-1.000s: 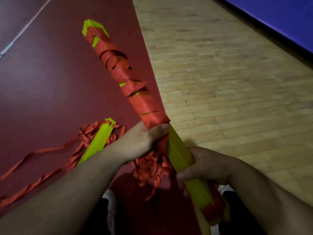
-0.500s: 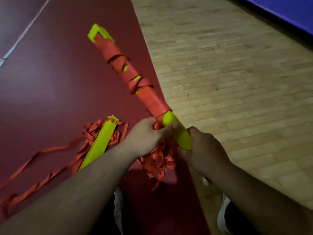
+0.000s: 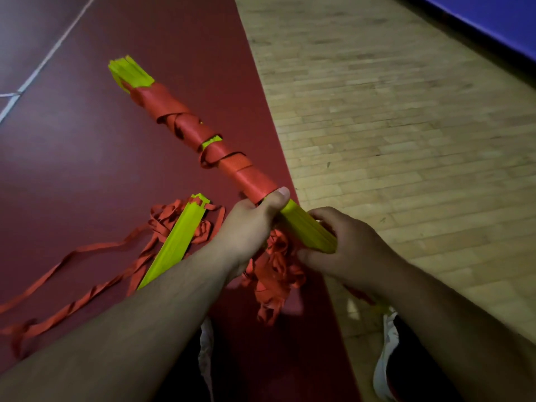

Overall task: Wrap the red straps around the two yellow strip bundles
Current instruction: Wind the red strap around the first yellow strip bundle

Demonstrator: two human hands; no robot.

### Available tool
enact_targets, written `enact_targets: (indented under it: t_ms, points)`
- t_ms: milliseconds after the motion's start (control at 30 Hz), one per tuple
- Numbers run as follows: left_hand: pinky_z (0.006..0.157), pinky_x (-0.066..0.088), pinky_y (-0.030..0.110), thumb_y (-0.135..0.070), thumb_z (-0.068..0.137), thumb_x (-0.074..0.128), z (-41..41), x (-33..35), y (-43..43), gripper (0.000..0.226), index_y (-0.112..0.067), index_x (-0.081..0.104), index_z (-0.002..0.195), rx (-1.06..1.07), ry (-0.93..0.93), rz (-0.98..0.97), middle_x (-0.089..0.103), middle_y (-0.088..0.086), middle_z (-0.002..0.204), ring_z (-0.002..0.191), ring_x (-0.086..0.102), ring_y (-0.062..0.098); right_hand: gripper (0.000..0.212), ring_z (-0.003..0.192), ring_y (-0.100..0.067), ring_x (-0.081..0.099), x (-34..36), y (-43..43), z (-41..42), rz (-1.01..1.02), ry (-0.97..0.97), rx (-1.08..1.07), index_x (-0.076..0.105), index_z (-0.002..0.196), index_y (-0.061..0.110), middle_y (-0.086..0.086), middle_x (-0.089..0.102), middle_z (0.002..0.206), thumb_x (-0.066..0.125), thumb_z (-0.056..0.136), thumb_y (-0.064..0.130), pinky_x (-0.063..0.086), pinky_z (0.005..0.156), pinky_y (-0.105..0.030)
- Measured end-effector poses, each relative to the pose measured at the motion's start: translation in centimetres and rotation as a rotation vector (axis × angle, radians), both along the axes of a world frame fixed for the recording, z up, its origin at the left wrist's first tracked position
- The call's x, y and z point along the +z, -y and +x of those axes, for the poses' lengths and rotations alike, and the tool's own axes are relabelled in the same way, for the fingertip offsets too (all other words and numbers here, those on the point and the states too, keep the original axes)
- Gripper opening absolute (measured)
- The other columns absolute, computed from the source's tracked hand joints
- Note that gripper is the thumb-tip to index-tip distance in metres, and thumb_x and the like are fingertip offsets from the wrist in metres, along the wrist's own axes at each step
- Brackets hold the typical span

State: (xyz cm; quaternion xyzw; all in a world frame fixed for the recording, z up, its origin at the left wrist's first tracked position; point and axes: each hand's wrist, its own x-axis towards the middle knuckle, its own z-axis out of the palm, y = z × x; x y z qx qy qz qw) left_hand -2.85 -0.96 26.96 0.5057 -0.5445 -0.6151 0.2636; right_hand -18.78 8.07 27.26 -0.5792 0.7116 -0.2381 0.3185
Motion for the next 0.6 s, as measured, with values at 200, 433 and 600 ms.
enact_targets:
  t_ms: [200, 433, 600]
  points:
    - [0.043, 0.03, 0.027, -0.062, 0.077, 0.057, 1.4, 0.9, 0.5, 0.058, -0.007, 0.069, 0.092, -0.286, -0.117, -0.162, 0.043, 0.013, 0.066, 0.053, 0.037, 0.021, 0.041, 0.078, -0.033, 0.073, 0.0, -0.8, -1.4, 0.471, 0.85, 0.258, 0.063, 0.112, 0.011, -0.018, 0.074, 0.095, 0.078, 0.074, 0.016, 0.057, 0.073, -0.041]
    - [0.046, 0.031, 0.024, -0.066, 0.086, 0.049, 1.8, 0.8, 1.9, 0.055, -0.015, 0.052, 0.065, -0.283, 0.085, -0.17, 0.04, 0.011, 0.049, 0.047, 0.039, 0.022, 0.022, 0.066, -0.007, 0.071, -0.7, 0.3, -0.1, 0.134, 0.436, -0.012, 0.069, 0.087, 0.027, 0.009, 0.074, 0.073, 0.081, 0.079, 0.011, 0.052, 0.061, -0.024]
    - [0.054, 0.039, 0.027, -0.078, 0.076, 0.053, 2.2, 0.7, 2.1, 0.059, -0.02, 0.05, 0.069, -0.305, 0.274, -0.194, 0.044, -0.011, 0.049, 0.043, 0.041, 0.007, 0.024, 0.061, 0.007, 0.062, -0.9, 0.0, -0.2, 0.073, 0.099, -0.087, 0.062, 0.077, 0.033, 0.02, 0.068, 0.064, 0.084, 0.072, 0.026, 0.04, 0.049, -0.008]
